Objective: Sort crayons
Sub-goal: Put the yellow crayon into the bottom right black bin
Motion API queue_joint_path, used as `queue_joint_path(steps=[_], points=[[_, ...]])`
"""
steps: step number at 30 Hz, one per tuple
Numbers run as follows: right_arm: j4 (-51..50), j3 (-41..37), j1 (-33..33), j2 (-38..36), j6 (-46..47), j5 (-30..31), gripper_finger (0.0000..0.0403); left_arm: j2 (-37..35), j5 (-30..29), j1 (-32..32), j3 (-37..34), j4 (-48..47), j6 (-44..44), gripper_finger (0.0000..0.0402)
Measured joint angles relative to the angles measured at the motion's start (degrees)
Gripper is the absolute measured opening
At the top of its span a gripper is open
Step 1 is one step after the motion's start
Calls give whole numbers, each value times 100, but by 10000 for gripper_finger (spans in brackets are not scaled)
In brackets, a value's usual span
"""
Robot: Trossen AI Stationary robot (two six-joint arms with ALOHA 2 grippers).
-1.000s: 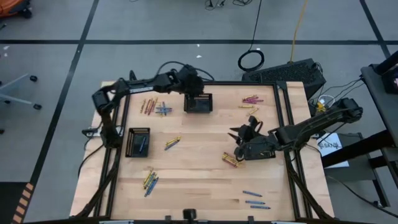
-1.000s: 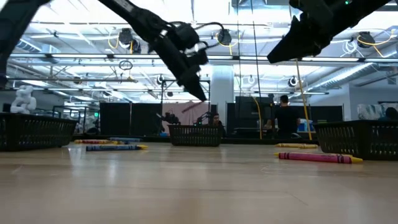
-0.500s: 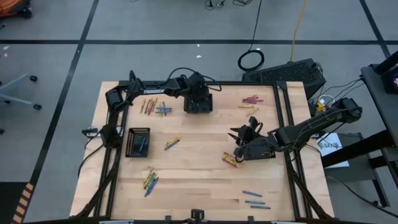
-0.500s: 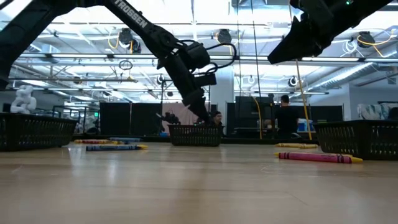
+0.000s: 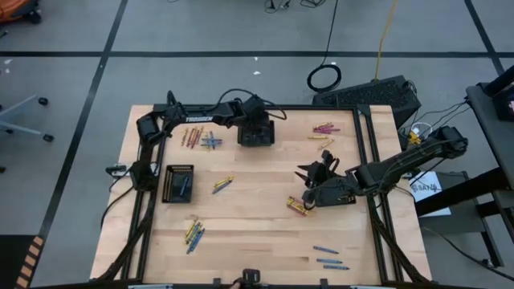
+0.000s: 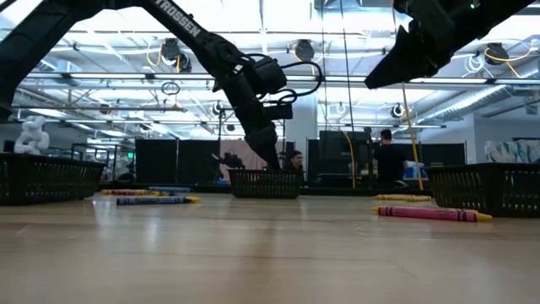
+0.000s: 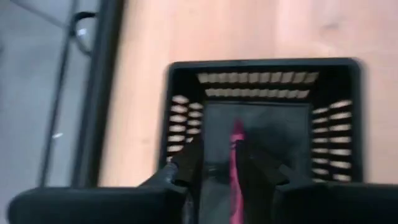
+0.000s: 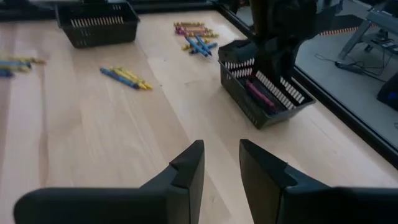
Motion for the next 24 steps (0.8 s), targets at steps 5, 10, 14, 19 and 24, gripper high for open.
queue_joint_path(steps=[5, 10, 14, 19, 24], points=[[-310, 0, -7, -7, 152, 12, 86, -352, -805, -76, -37, -14, -422, 119], [-1041, 0, -7, -230, 900, 5, 86, -1180, -813, -356, -528, 78, -887, 106], [-1654, 0, -7, -534, 945, 13, 86, -2041, -811, -719, -1391, 698, -1164, 86], [-2059, 4, -163, -678, 1078, 348, 86, -2912, -790, -1188, -2669, 1991, -1606, 72], [-2862, -1, -1330, -728, 711, -1355, 86, -3180, -796, -1514, -3657, 3085, -1642, 70]])
